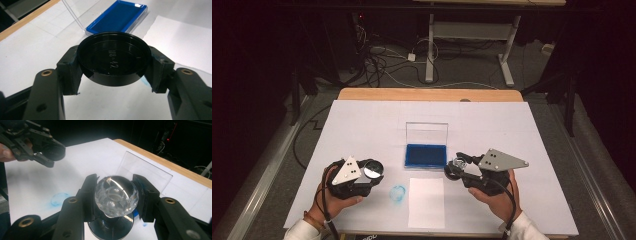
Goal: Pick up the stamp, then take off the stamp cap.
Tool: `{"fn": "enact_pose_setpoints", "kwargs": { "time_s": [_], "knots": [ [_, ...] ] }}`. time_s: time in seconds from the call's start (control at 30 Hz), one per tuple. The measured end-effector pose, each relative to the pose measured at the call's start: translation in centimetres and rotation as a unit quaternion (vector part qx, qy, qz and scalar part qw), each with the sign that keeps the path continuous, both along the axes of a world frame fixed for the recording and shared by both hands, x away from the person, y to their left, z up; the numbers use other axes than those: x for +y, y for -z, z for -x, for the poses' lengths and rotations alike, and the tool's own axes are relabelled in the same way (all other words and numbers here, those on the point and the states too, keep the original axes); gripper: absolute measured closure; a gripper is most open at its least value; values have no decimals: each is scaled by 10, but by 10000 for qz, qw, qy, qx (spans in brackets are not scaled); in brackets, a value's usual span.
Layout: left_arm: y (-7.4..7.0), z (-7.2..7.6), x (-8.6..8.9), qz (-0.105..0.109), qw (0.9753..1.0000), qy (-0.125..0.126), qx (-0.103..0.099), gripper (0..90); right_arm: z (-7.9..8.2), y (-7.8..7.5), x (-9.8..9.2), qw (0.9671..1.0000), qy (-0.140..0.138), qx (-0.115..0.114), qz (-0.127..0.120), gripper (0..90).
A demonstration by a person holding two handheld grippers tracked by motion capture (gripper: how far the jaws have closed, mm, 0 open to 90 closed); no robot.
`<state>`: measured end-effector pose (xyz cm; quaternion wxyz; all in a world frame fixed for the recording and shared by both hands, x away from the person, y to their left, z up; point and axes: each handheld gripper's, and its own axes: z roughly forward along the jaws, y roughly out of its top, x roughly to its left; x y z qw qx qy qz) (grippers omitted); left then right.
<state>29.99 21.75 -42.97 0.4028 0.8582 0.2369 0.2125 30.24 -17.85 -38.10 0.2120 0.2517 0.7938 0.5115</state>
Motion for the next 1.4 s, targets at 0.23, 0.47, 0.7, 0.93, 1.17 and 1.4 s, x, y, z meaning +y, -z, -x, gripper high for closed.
{"fn": "enact_pose_setpoints", "kwargs": {
  "time_s": [0.23,0.47,0.7,0.93,1.17,1.4],
  "knots": [
    [5,8,15,3,10000,-74,9,367,-2,1,-4,10000,78,9,1,576],
    [19,19,20,-14,9998,-132,162,367,-4,-1,-8,9999,156,19,-5,576],
    [24,21,20,-54,9996,-156,243,367,-7,-1,-10,9997,231,-27,-26,576],
    [25,19,21,-63,9996,-99,271,366,-17,-8,-4,9996,254,-94,-59,576],
    [25,21,21,-72,9994,-98,309,366,-36,-5,17,9998,184,-8,62,576],
    [25,20,20,-55,9993,-120,339,366,-62,8,48,9995,92,169,254,575]
  ]
}}
